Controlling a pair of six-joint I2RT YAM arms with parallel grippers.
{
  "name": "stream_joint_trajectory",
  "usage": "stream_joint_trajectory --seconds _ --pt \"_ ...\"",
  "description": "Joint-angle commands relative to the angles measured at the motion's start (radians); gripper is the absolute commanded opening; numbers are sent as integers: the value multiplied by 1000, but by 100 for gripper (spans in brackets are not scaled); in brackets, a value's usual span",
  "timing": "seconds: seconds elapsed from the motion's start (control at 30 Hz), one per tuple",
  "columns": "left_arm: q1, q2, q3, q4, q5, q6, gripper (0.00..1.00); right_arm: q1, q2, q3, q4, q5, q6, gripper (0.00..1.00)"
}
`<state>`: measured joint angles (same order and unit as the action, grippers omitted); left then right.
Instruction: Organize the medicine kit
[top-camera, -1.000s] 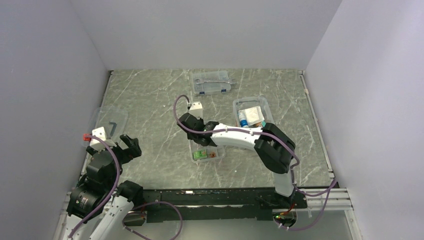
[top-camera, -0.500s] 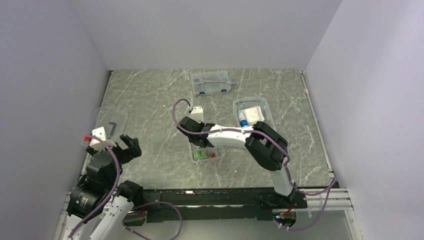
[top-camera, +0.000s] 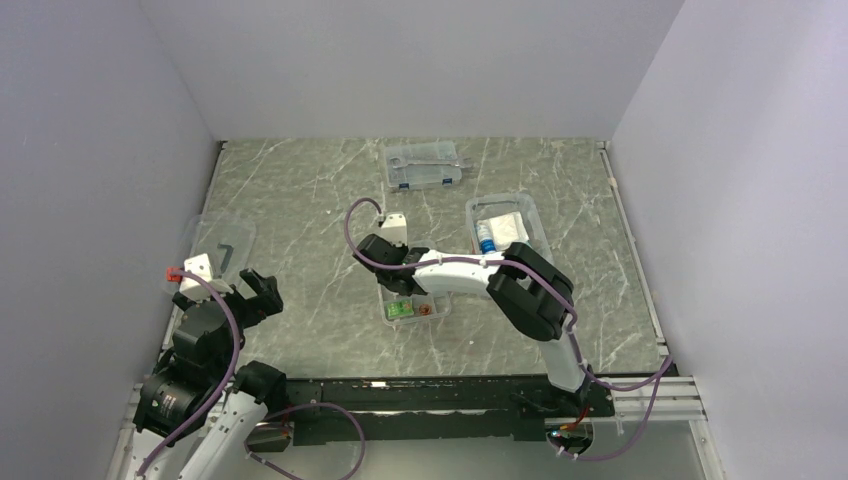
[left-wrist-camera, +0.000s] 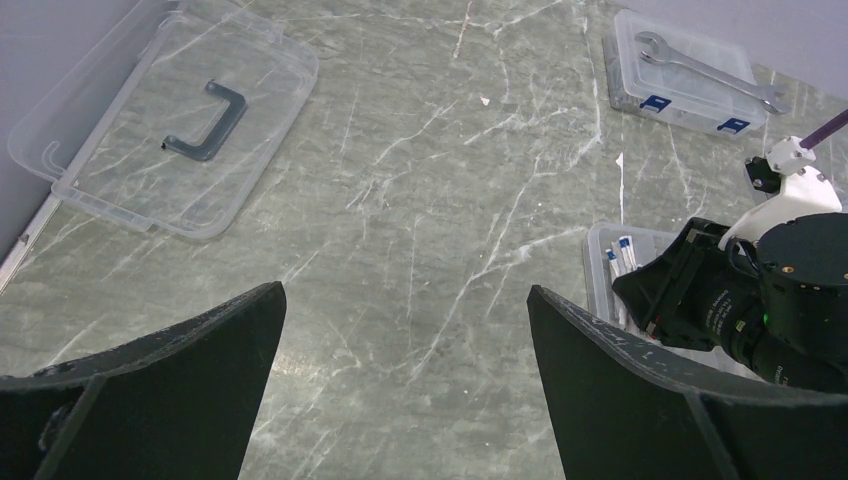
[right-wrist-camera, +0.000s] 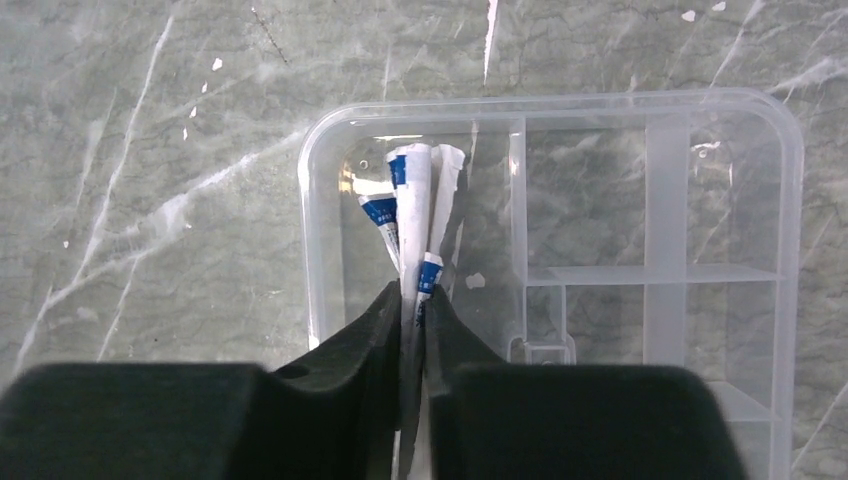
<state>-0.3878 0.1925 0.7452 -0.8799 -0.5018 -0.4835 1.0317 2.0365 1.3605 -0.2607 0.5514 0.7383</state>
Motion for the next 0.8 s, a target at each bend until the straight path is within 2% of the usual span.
stream_joint_trajectory --seconds 0.0,0.07,0.13,0.77 --pt "-3 -4 -1 40 -9 5 99 -5 22 23 12 37 7 26" --pt "-3 -4 -3 40 -7 5 99 -5 16 23 8 39 5 37" --pt "-3 -4 -3 39 -7 6 99 -4 7 22 10 40 -6 42" --pt "-3 -3 -3 43 -2 8 99 4 -141 66 -52 116 -75 61"
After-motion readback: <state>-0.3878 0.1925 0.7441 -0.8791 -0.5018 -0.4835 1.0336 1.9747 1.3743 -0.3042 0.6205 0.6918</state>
